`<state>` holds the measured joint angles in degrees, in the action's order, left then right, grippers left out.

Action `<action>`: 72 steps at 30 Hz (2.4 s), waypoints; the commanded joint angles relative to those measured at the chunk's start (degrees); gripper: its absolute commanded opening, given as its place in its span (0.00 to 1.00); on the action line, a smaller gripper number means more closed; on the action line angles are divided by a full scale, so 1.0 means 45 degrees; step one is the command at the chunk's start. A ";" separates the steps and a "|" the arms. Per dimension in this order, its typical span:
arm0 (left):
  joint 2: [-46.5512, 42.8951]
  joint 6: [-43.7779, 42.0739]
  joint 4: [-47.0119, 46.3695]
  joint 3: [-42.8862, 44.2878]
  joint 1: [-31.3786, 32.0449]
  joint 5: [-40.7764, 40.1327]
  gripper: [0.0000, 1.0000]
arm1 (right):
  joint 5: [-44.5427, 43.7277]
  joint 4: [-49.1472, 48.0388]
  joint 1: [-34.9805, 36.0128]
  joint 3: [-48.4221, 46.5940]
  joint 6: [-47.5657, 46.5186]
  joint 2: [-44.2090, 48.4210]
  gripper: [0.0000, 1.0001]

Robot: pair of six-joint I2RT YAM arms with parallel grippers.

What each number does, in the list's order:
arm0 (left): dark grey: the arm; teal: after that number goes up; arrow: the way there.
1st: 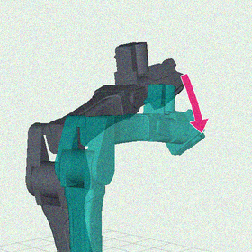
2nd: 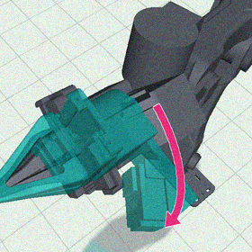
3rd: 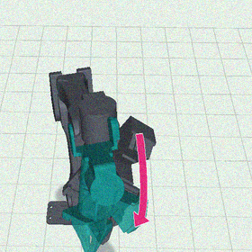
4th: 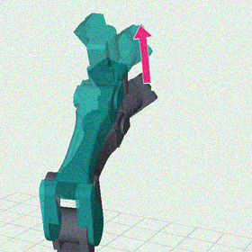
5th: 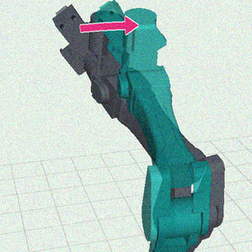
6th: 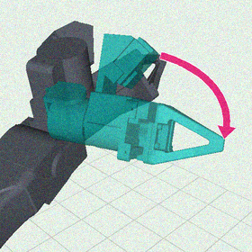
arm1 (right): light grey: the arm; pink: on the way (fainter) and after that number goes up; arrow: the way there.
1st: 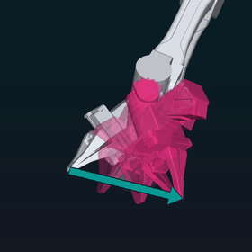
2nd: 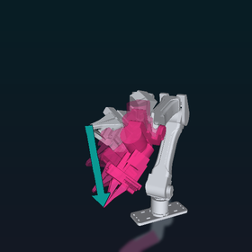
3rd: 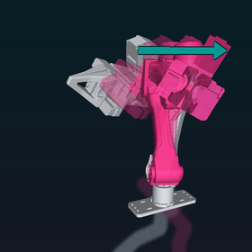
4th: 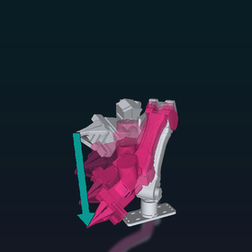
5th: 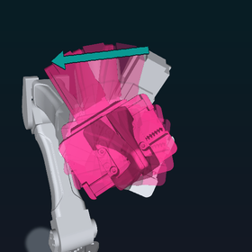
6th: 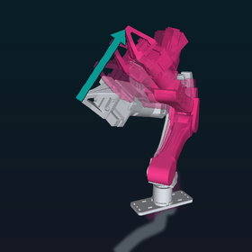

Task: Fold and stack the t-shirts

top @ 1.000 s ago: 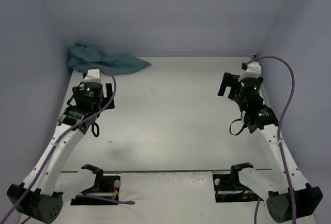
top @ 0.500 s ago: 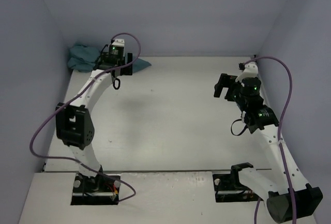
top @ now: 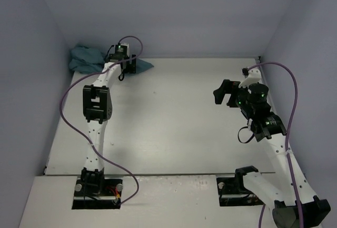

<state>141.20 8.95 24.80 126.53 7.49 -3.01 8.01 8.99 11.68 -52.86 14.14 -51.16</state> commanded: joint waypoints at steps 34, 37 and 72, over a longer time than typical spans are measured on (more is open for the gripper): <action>-0.7021 0.0285 0.2295 0.0953 0.2774 0.3228 0.00 | -0.1703 0.0504 0.0022 -0.1509 -0.0587 0.0185 1.00; -0.7081 0.0423 0.2496 0.3509 0.2984 0.4428 0.00 | -0.1694 0.0503 0.0041 -0.1483 -0.0656 0.0170 1.00; -2.1045 0.4335 0.0689 -1.6275 0.0698 -0.1590 0.73 | -0.1472 0.0023 0.3003 -0.1019 -0.0057 -0.4136 0.82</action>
<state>53.82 25.67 27.88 50.78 11.25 -5.00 4.88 13.65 19.00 -53.83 12.65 -64.65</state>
